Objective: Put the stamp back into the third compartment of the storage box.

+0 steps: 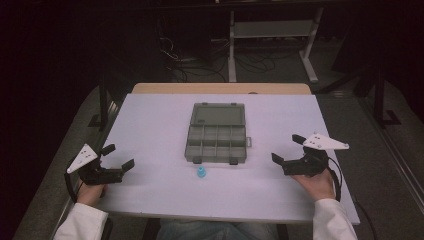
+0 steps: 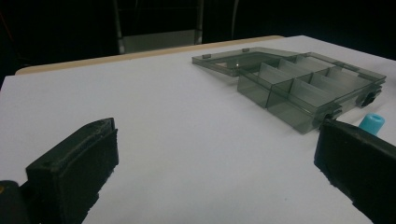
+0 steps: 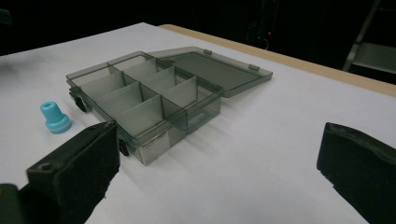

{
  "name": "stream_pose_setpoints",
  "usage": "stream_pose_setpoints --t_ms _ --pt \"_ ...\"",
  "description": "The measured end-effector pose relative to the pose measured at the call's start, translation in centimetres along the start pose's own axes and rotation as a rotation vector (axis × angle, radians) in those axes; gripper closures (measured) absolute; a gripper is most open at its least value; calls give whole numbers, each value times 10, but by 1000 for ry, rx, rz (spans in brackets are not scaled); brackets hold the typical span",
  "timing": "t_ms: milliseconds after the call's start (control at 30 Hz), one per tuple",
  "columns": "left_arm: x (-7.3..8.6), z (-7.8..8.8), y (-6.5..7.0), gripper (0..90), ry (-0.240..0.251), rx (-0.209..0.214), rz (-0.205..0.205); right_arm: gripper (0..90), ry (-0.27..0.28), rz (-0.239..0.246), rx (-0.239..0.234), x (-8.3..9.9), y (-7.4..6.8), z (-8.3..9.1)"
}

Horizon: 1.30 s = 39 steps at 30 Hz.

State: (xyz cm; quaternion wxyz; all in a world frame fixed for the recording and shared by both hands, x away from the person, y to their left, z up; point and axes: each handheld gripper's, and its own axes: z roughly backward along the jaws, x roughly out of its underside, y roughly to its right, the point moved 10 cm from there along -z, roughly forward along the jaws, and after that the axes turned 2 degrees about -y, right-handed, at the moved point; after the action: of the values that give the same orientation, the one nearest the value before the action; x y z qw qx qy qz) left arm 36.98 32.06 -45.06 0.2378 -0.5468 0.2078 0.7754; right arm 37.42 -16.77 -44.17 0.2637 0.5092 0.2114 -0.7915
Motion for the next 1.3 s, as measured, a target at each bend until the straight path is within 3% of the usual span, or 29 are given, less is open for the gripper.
stream_pose_setpoints --t_ms 300,500,733,1033,1300 --pt "-1 0 3 0 0 18 -22 0 -4 1 3 -1 1 1" --pt "-2 1 4 0 8 17 -6 0 -19 -10 -10 -2 -4 2" --pt "-2 2 4 0 5 15 -15 0 -17 3 -10 -6 -6 1" --pt "-2 1 5 0 8 22 -15 0 -41 -13 -20 -7 -9 -3" --pt "-2 1 5 0 9 23 -15 0 -62 16 -46 -12 -18 -11"
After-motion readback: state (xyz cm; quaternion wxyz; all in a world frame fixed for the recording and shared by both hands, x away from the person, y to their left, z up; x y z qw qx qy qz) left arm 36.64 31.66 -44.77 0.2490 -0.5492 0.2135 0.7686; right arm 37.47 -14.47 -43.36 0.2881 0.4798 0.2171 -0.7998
